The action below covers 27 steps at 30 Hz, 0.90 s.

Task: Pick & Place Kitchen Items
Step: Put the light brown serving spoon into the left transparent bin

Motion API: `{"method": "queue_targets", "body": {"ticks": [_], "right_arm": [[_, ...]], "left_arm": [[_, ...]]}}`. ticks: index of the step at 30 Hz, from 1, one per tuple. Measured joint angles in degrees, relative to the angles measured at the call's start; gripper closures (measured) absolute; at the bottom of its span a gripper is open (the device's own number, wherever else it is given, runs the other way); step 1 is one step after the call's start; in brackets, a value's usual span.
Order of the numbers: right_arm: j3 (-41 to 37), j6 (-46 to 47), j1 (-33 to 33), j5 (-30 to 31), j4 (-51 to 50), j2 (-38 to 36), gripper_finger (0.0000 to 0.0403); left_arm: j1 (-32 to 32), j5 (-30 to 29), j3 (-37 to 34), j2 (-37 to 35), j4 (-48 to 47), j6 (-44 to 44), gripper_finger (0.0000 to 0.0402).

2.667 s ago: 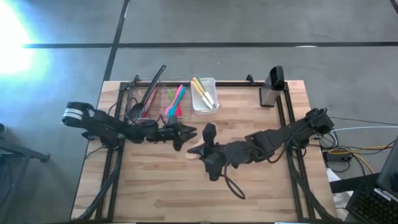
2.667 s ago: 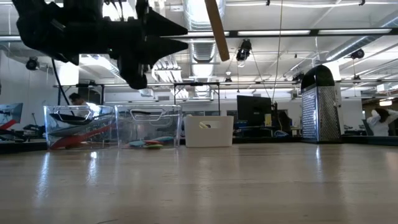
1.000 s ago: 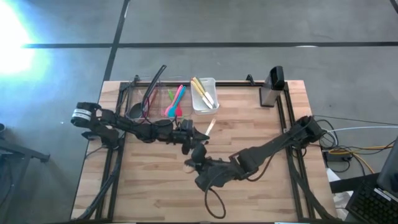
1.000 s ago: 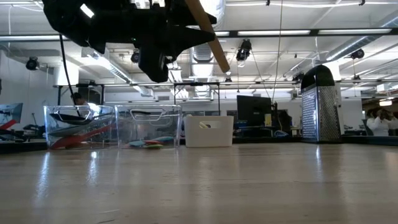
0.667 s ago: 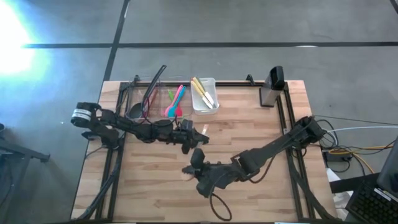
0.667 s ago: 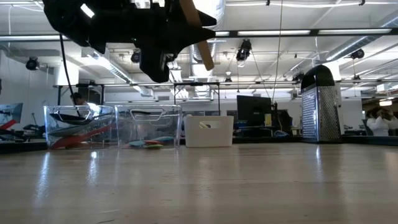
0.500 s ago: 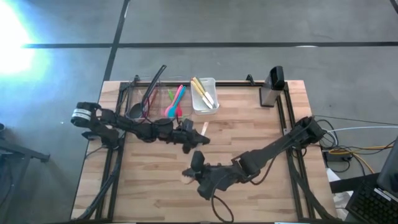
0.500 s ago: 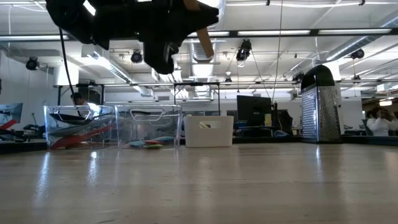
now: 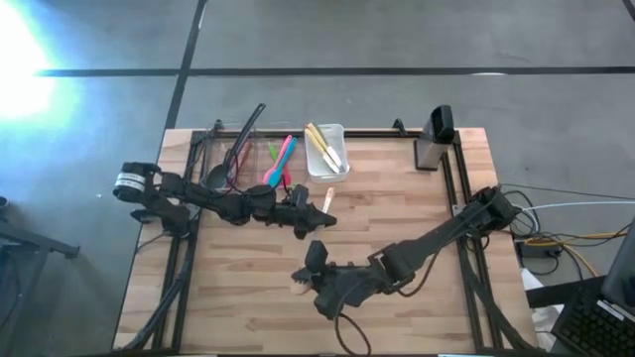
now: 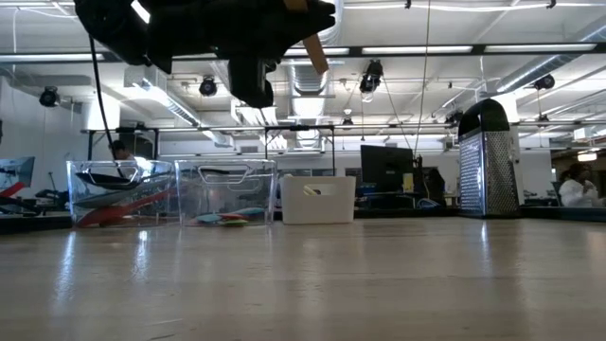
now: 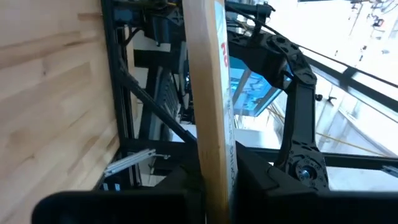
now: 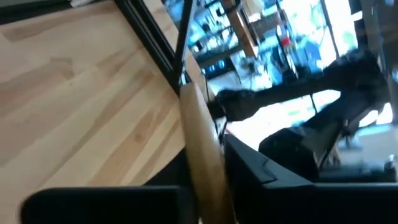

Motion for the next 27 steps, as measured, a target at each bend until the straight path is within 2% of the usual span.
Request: {"method": "queue_targets", "body": {"ticks": [5,11,14,27], "right_arm": [[-0.09,5.61,1.99,6.32,-3.28,-0.76,0.0293],[0.73,20.16,4.27,13.43,-15.96,-2.27,0.0243],[0.79,24.98,4.89,13.97,-19.30,-3.33,0.0227],[0.80,26.90,4.72,13.12,-17.64,-3.93,0.0194]], "left_arm": [[1.52,0.97,-0.04,-0.20,2.74,2.22,0.0374],[2.77,2.07,-0.09,-0.19,8.53,7.74,0.0379],[3.04,1.88,0.34,-0.17,9.93,10.09,0.0379],[3.26,3.79,0.56,-0.20,11.64,11.32,0.0379]]}}
